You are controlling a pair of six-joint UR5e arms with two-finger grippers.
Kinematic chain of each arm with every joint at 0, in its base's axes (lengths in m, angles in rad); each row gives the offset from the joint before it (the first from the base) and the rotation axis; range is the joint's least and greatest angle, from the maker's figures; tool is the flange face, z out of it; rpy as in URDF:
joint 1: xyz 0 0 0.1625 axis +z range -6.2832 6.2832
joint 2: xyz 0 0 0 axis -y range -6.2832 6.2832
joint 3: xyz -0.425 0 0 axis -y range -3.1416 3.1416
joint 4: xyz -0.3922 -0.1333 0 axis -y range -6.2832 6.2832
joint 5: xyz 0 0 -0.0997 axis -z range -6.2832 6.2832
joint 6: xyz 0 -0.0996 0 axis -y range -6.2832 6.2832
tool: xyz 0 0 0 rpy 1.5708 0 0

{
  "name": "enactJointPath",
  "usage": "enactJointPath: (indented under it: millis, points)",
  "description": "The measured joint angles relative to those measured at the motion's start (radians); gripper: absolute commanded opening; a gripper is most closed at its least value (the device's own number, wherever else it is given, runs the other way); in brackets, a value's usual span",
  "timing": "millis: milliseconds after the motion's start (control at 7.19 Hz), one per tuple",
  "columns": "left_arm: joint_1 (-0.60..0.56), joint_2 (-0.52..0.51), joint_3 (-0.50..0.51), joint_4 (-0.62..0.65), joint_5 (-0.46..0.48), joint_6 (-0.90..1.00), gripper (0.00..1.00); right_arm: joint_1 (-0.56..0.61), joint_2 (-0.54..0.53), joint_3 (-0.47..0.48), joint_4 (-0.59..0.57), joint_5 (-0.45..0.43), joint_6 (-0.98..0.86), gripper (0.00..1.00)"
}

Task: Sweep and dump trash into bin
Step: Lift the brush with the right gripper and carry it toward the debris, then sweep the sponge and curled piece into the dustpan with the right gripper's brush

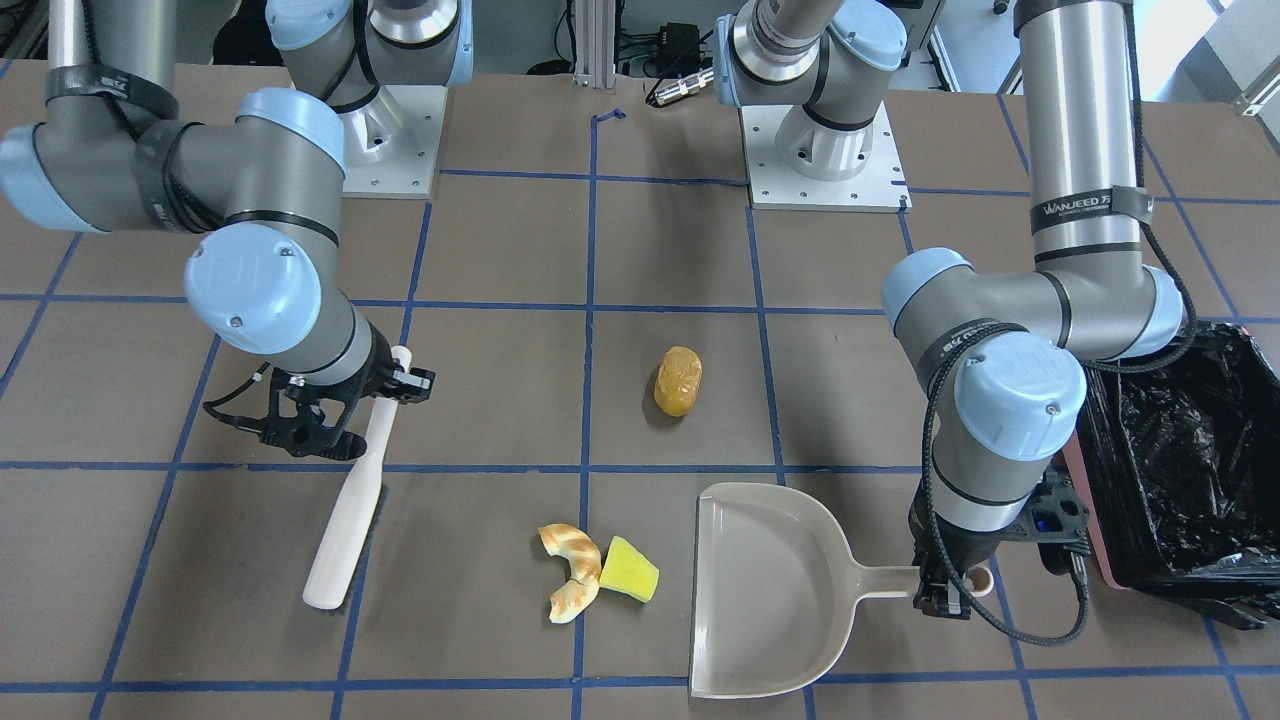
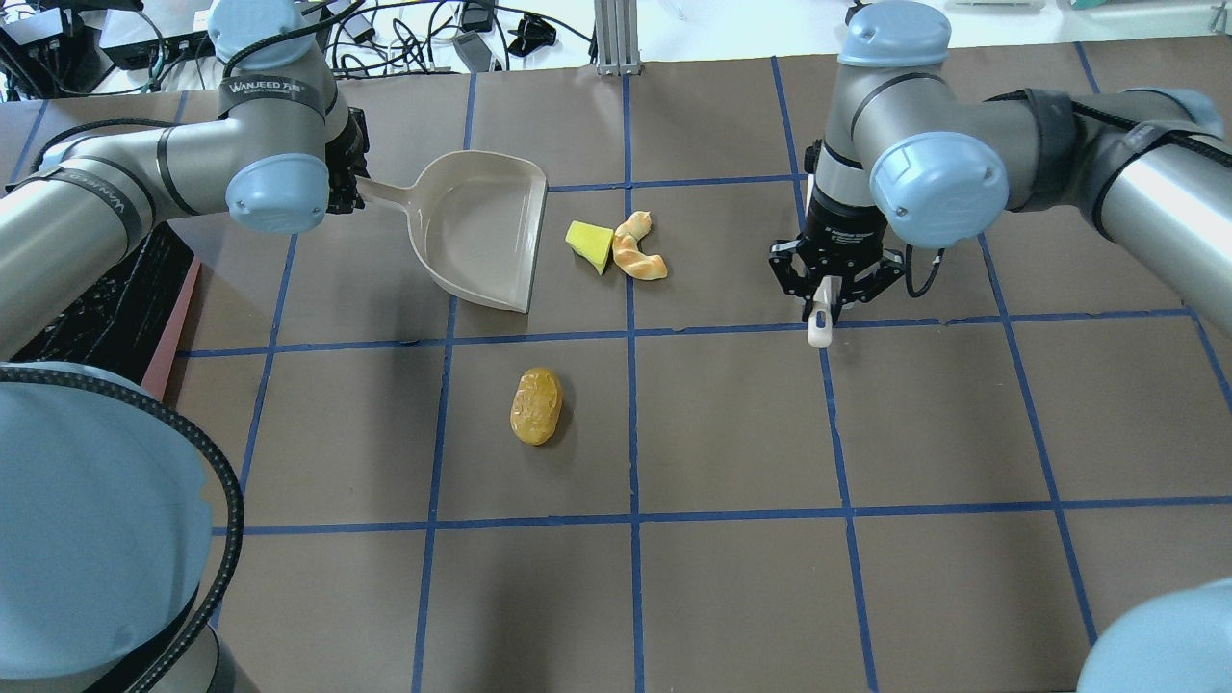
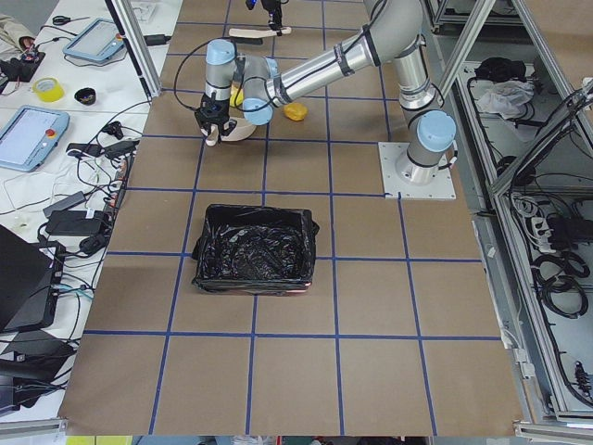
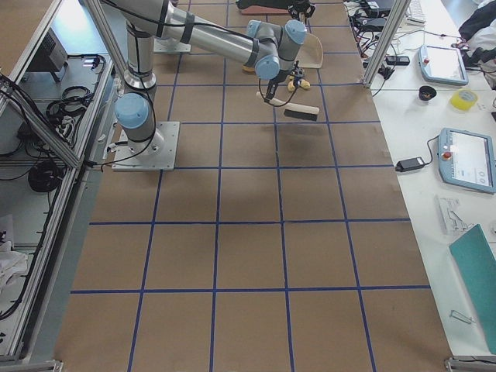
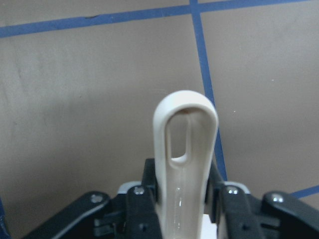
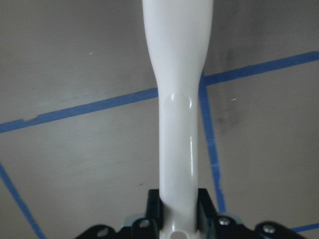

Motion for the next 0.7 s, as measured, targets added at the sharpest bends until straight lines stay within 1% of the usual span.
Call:
enactJointPath:
  millis: [139, 417, 695]
  points:
    - [-0.003, -0.014, 0.001, 0.001, 0.002, -0.006, 0.0, 0.028, 0.016, 0.0, -0.005, 0.058, 0.034, 0.11]
    - [-0.008, -0.035, 0.003, 0.019, 0.003, -0.009, 0.0, 0.087, 0.048, -0.003, -0.037, 0.144, 0.088, 0.0]
    - [-0.012, -0.042, 0.005, 0.027, 0.005, -0.009, 0.0, 0.125, 0.095, -0.018, -0.129, 0.258, 0.129, 0.0]
